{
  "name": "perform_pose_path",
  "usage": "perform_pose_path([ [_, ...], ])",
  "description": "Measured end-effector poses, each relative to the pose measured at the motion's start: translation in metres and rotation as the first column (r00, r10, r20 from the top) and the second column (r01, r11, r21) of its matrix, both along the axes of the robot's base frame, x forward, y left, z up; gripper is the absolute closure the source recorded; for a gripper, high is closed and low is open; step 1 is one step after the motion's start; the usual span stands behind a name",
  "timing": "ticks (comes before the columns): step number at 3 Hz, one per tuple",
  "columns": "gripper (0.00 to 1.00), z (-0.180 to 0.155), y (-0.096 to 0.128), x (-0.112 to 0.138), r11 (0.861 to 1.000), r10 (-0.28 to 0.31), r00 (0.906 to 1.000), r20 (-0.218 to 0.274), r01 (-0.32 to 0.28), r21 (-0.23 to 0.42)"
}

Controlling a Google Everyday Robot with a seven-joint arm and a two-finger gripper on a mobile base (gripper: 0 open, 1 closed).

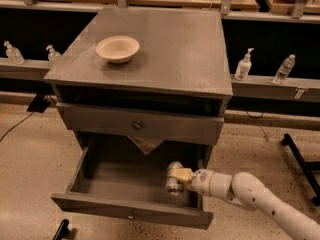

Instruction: Place 7up can into middle drawer

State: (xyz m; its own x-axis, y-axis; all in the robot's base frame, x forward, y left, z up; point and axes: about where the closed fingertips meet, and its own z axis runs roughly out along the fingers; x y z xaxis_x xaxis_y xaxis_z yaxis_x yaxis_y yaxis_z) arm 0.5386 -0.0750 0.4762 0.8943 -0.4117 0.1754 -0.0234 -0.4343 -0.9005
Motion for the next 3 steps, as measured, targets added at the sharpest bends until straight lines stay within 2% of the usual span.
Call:
perform_pose_path([
  [1, 1.0, -0.021, 0.014, -0.001, 0.998, 0.017, 0.9998, 0.005, -0.017, -0.057],
  [2, 1.0, -0.025, 0.033, -0.002, 0.994, 0.043, 0.9978, -0.051, -0.048, -0.094],
  [3, 0.82, -0.025, 0.036, -0.002, 0.994, 0.047, 0.9973, -0.056, -0.052, -0.093],
])
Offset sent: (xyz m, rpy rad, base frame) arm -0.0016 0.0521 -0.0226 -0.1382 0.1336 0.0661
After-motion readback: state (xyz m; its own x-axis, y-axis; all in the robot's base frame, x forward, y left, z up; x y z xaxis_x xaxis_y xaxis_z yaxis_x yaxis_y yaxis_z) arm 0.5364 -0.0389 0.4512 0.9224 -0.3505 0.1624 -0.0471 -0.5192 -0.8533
